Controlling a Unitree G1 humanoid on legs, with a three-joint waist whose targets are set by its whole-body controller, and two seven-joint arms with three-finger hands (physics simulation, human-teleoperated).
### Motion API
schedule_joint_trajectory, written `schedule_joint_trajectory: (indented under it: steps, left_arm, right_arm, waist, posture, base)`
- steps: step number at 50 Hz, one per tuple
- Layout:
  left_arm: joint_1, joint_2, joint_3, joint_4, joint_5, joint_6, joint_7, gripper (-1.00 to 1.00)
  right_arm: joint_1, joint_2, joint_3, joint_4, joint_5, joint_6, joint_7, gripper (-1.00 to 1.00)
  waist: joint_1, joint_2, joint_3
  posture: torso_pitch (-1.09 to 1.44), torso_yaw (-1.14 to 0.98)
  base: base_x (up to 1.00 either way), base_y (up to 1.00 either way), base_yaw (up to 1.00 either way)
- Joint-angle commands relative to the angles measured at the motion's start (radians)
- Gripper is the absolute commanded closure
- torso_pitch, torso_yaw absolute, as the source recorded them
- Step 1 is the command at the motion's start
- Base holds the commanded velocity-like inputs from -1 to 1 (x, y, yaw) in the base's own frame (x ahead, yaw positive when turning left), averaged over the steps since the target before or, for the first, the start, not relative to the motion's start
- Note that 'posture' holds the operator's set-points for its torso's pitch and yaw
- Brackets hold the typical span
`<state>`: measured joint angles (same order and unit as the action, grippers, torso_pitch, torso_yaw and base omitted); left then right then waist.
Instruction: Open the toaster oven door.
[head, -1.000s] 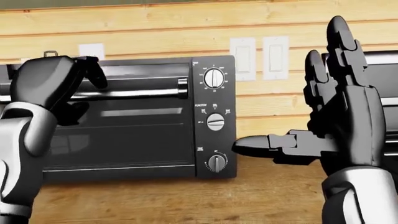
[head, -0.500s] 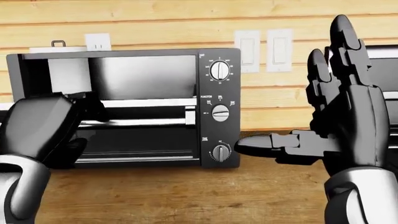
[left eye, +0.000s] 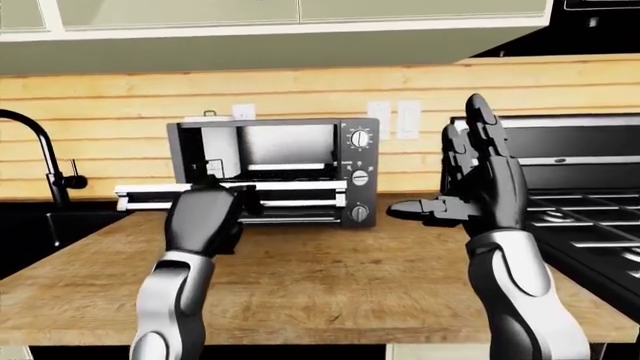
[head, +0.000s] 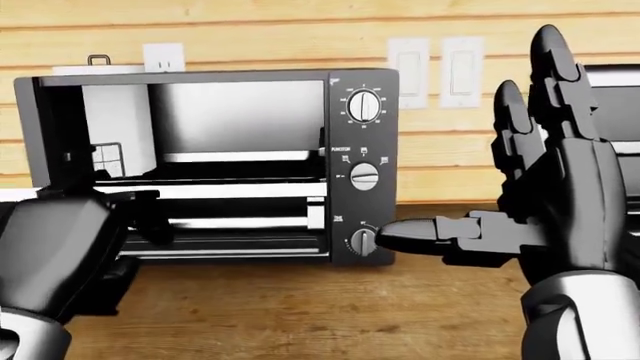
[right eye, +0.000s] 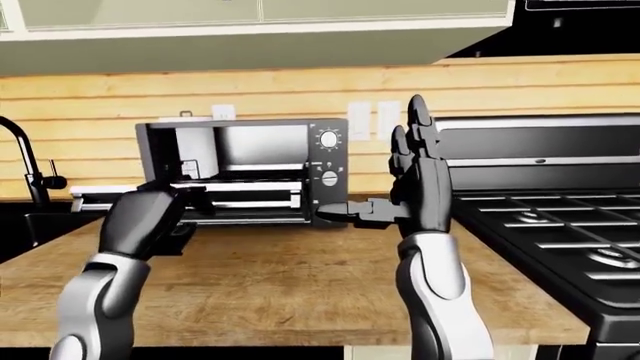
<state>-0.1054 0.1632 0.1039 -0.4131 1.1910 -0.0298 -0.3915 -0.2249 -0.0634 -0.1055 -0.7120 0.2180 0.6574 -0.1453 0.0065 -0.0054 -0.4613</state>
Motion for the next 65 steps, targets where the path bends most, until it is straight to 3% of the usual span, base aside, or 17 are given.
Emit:
schedule_joint_trajectory:
  steps: [1,21,41,52,59,65]
  left_arm:
    - [0.009,-0.001,-0.016,0.046,0.0,0.012,-0.098,0.29]
    - [0.173,-0.06,-0.018,-0.175,0.017,-0.032,-0.151,0.29]
    - [0.334,-0.126,0.022,-0.421,-0.005,-0.108,-0.235,0.02]
    - [0.404,-0.161,0.031,-0.522,-0.012,-0.157,-0.271,0.02]
    - [0.45,-0.183,0.071,-0.576,-0.046,-0.197,-0.29,0.03]
    - [0.481,-0.209,0.102,-0.615,-0.075,-0.234,-0.313,-0.11]
  right_arm:
    - [-0.027,-0.004,-0.001,-0.016,0.001,-0.02,0.001,-1.0]
    - [-0.015,-0.006,-0.008,0.003,0.004,-0.048,0.008,-1.0]
    - [-0.014,-0.007,-0.01,-0.009,0.008,-0.038,0.004,-1.0]
    - [-0.022,-0.01,-0.015,-0.018,0.013,-0.024,0.0,-1.0]
    - [-0.023,-0.013,-0.018,-0.017,0.016,-0.025,0.0,-1.0]
    - [-0.019,-0.012,-0.016,-0.014,0.014,-0.031,0.001,-1.0]
  waist:
    - [-0.002,-0.002,0.026]
    - [0.014,-0.007,0.015]
    - [0.032,-0.014,0.007]
    - [0.035,-0.019,0.009]
    - [0.034,-0.025,0.009]
    - [0.034,-0.028,0.009]
  posture:
    - [-0.7,0.0]
    - [-0.7,0.0]
    - [-0.7,0.0]
    - [-0.7,0.0]
    - [-0.7,0.0]
    - [-0.7,0.0]
  base:
    - [0.0,0.0,0.0]
    - [0.0,0.0,0.0]
    - [0.0,0.0,0.0]
    - [0.0,0.0,0.0]
    - [0.0,0.0,0.0]
    - [0.0,0.0,0.0]
